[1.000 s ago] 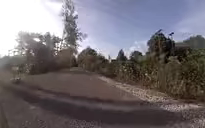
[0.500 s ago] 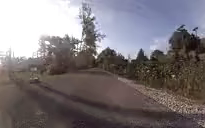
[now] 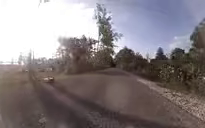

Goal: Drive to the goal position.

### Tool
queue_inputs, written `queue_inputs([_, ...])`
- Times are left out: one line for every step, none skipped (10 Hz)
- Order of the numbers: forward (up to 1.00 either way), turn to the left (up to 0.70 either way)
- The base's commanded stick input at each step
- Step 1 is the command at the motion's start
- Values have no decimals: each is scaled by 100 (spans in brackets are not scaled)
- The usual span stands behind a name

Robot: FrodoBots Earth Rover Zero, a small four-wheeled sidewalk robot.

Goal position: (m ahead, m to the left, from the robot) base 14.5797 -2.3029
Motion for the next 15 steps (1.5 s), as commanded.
queue_inputs([70, 0])
queue_inputs([70, 0])
queue_inputs([70, 0])
queue_inputs([70, 0])
queue_inputs([70, 0])
queue_inputs([70, 0])
queue_inputs([70, 0])
queue_inputs([70, 0])
queue_inputs([70, 0])
queue_inputs([70, 0])
queue_inputs([70, 0])
queue_inputs([70, 0])
queue_inputs([70, 0])
queue_inputs([70, 0])
queue_inputs([70, -7])
